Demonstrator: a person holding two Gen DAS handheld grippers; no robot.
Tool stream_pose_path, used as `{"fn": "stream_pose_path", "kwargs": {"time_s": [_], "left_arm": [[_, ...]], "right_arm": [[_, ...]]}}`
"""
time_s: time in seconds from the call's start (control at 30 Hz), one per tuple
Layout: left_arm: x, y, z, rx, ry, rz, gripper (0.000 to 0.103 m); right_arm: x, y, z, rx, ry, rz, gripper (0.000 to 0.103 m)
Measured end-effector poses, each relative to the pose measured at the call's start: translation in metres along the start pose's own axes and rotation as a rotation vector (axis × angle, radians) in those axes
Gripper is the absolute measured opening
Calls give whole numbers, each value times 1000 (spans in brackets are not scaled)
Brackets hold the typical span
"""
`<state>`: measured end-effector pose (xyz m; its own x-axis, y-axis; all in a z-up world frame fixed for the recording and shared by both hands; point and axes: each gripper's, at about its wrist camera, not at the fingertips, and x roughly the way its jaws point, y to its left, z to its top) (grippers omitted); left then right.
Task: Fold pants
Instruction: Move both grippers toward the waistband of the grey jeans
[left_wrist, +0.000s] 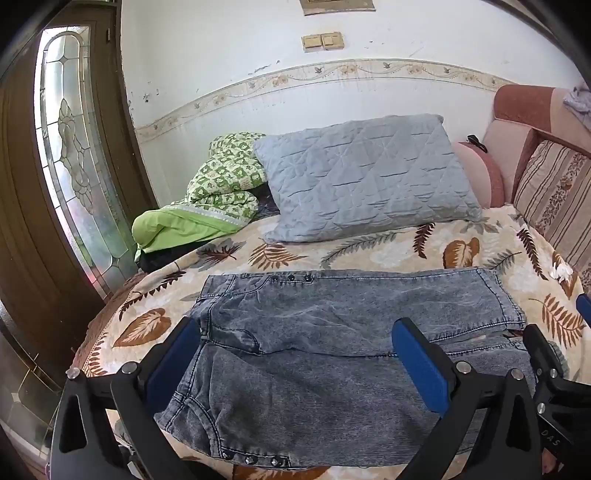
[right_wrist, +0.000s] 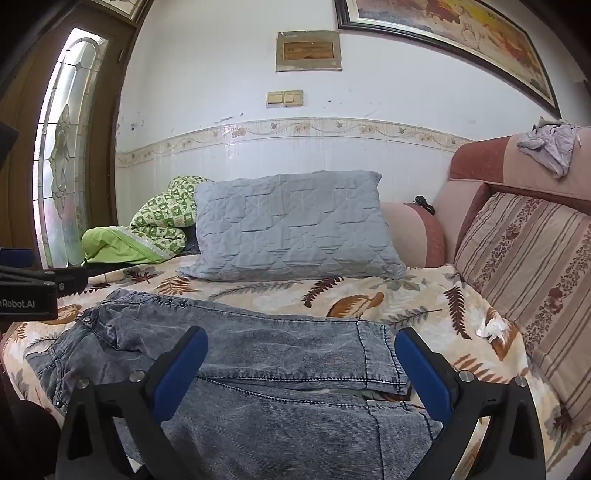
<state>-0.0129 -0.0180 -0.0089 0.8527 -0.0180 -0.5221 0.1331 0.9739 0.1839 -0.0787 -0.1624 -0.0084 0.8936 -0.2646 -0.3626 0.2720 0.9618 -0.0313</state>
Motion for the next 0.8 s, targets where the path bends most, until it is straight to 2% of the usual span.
{"fn": "stream_pose_path", "kwargs": {"time_s": [0.27,0.8], "left_arm": [[-5,-1,4,-11,1,-44,103],[-18,-13,19,6,-19,-76,103]], "right_arm": [[6,-1,-4,7,0,0,102],[8,-8,-2,44,17,-5,102]]}}
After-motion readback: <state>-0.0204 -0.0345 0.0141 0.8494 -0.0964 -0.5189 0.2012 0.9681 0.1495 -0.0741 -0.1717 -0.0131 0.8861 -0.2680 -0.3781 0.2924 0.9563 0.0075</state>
